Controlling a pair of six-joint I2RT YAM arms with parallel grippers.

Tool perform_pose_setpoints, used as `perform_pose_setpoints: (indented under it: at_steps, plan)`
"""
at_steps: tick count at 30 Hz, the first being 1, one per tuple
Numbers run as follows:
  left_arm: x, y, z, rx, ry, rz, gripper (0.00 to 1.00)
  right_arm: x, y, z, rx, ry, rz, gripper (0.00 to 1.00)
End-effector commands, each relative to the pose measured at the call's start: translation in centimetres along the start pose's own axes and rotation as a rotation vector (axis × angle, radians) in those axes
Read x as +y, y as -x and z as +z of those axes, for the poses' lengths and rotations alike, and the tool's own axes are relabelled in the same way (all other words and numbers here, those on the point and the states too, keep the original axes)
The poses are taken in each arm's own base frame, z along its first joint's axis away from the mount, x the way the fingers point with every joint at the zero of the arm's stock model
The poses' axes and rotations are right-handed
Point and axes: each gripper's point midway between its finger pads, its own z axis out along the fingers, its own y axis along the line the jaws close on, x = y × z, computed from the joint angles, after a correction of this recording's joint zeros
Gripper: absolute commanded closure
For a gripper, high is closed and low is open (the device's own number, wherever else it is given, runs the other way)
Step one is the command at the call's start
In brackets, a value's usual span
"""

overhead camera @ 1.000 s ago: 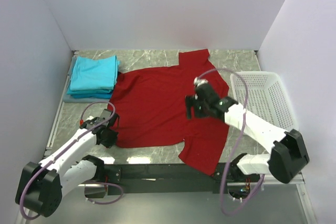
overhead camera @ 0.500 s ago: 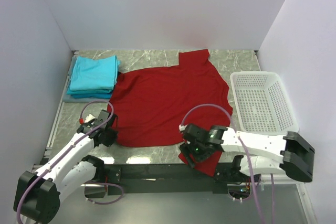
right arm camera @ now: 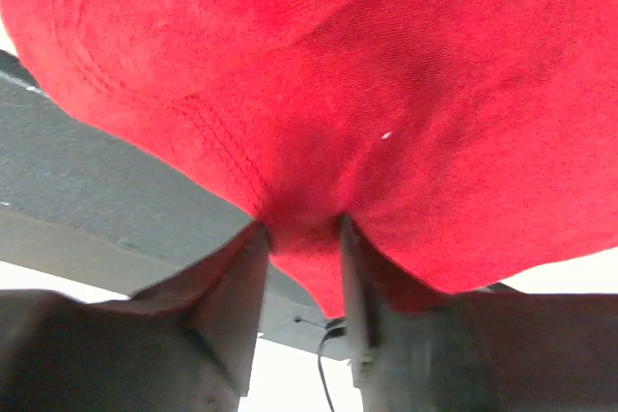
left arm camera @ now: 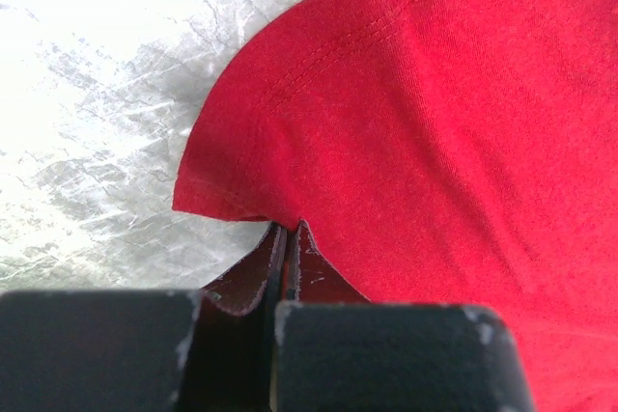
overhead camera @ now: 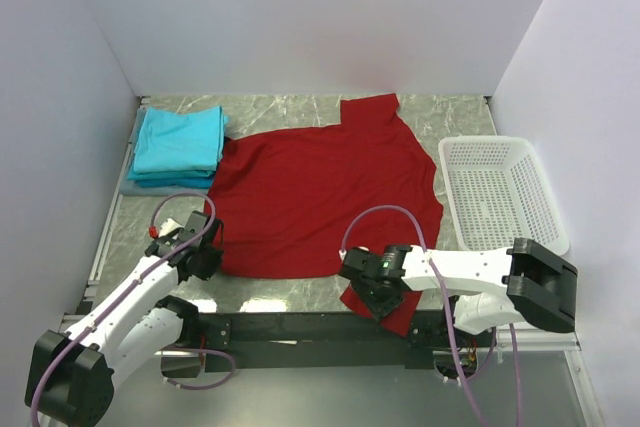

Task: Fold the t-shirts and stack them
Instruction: Fold the tshirt

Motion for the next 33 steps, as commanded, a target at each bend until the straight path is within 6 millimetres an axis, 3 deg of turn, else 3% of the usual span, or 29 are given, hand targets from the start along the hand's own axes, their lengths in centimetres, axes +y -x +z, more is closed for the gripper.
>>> perform_pose_setpoints:
  at_steps: [1,3,5,7,13,17,21,25,26,32,33]
  plan:
    - [-0.2,0.9,-0.1,-0.042,-0.005,-0.022,0.99,0.9,-1.3,0.8,0.057,0.041,0.033,0.63]
    - [-0.4,1.0,-0.1,-0.049,-0.015,-0.027,0.99,0.7,-1.5,1.0,0.063,0.033,0.041,0.72]
    - [-0.6,1.1,-0.2,-0.052,-0.026,-0.028,0.99,1.0,-1.5,0.8,0.055,0.043,0.044,0.90]
    - [-0.7,1.1,-0.2,-0.050,-0.031,-0.026,0.99,1.7,-1.4,0.1,0.046,0.080,0.034,1.00]
    - [-0.4,0.6,-0.3,-0.032,-0.051,-0.055,0.99,5.0,-2.6,-3.1,0.060,0.272,-0.041,1.00]
    - [-0.4,0.3,-0.6,-0.016,-0.076,-0.086,0.99,5.2,-4.4,-3.8,0.109,0.290,-0.047,1.00]
    - [-0.5,0.4,-0.9,-0.016,-0.079,-0.099,0.99,5.1,-4.6,-4.2,0.102,0.284,-0.043,1.00]
    - [-0.7,1.2,-1.4,-0.045,-0.070,-0.086,0.99,4.1,-2.8,-4.6,0.046,0.204,-0.024,1.00]
    - [-0.8,1.5,-1.5,-0.057,-0.067,-0.083,0.99,2.8,-2.1,-4.6,0.025,0.147,0.012,1.00]
    - [-3.8,2.6,-2.4,-0.078,-0.123,-0.043,0.99,-0.2,2.2,-7.0,-0.115,0.102,0.111,1.00]
    - [-4.4,2.9,-2.6,-0.081,-0.133,-0.042,0.99,-1.6,3.2,-7.4,-0.149,0.055,0.147,1.00]
